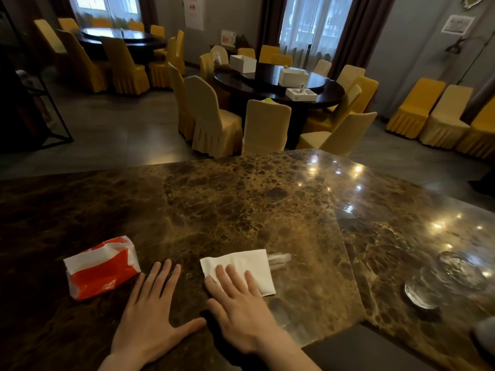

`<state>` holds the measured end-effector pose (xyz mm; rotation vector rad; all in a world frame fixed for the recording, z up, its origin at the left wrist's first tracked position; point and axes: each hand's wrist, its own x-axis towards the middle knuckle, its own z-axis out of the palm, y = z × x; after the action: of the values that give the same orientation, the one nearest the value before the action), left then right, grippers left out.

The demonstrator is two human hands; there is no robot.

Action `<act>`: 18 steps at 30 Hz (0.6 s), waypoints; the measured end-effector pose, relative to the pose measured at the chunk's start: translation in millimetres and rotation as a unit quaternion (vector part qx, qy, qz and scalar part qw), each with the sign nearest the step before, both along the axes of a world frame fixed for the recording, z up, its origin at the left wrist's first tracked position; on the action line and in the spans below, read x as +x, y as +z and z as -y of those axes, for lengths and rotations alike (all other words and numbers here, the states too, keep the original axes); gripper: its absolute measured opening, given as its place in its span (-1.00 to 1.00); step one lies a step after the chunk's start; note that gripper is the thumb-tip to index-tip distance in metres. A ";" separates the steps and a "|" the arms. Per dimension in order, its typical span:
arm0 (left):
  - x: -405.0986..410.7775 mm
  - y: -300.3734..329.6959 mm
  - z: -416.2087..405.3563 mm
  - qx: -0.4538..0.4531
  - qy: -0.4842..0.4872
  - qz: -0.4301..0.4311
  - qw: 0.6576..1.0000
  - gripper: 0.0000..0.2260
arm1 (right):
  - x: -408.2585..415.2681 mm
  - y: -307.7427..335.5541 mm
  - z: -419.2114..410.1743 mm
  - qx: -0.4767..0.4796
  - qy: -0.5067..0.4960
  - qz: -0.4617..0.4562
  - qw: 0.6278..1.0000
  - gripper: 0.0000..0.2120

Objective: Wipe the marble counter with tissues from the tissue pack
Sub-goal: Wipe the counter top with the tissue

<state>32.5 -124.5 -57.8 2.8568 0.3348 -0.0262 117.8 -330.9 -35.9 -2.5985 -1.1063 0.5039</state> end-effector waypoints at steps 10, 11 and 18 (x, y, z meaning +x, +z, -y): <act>-1.8 -4.5 1.7 -0.006 -0.001 0.043 0.999 0.14 | 31.1 -5.3 42.0 0.005 -0.119 0.052 0.992 -0.23; -1.4 -4.3 1.2 -0.007 -0.001 0.043 0.999 0.14 | 25.5 -3.8 36.7 0.013 -0.099 0.051 0.994 -0.24; -2.1 -2.8 2.0 -0.006 0.001 0.043 0.999 0.15 | 26.8 0.5 54.6 0.133 -0.070 0.063 0.987 -0.66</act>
<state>30.4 -126.5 -60.6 2.8343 0.3192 0.0953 144.6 -385.5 -35.4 -2.4747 -0.9456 0.1492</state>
